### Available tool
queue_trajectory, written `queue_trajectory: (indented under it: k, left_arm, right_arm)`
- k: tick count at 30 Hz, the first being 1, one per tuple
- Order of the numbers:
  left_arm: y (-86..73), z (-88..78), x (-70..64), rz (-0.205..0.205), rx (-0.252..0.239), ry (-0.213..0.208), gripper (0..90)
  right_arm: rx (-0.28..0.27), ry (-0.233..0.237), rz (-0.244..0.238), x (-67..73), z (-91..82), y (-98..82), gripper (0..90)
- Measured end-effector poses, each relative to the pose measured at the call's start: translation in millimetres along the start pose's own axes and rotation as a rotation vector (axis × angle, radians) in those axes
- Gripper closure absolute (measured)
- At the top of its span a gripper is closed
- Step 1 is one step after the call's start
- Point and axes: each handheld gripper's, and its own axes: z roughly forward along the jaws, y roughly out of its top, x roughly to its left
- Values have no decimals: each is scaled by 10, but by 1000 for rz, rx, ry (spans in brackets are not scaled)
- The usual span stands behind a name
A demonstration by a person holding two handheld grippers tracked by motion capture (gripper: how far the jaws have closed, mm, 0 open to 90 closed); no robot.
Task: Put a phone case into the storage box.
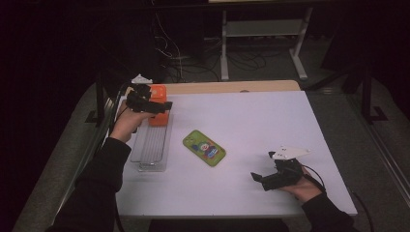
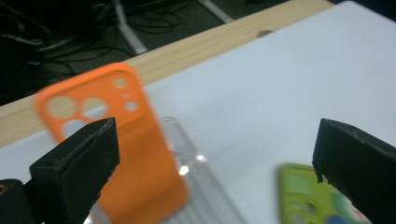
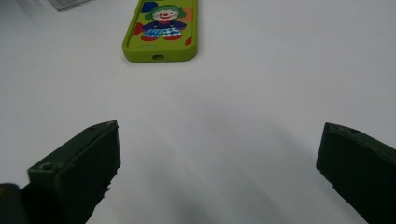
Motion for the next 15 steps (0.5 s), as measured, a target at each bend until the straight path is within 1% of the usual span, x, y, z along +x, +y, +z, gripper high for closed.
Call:
queue_trajectory:
  k: [2,3,4,5,6,8,9,10,11,12,13,15]
  left_arm:
    - [-19,-32,-94,15,1,-20,4]
    - [-39,-49,-188,22,-8,-44,4]
    - [-39,-49,-188,22,-8,-44,4]
    - [-48,-56,-230,33,-11,-53,4]
    - [-55,-68,-267,47,-4,-63,4]
    - [-72,-74,-350,61,-9,-82,4]
    - [-85,-72,-403,50,-10,-90,4]
    - [-94,-71,-435,65,-12,-99,4]
    - [-107,-69,-480,69,-13,-111,4]
    - [-116,-68,-507,70,-14,-118,4]
    - [-134,-64,-564,55,-19,-131,4]
    - [-155,-56,-627,62,-26,-145,4]
  right_arm:
    - [-1,0,-10,1,-8,-7,0]
    - [-8,0,-4,2,-17,5,0]
    - [-8,0,-4,2,-17,5,0]
    - [-14,1,-13,-3,-14,9,0]
    - [-13,-1,-15,1,-12,14,0]
    - [-13,0,-15,12,-4,23,0]
    - [-14,1,-22,14,0,26,0]
    - [-14,1,-22,14,0,26,0]
    - [-12,0,-21,17,-1,25,0]
    - [-15,1,-18,16,-4,25,0]
    - [-17,1,-17,15,-6,26,0]
    - [-19,1,-18,13,-10,29,0]
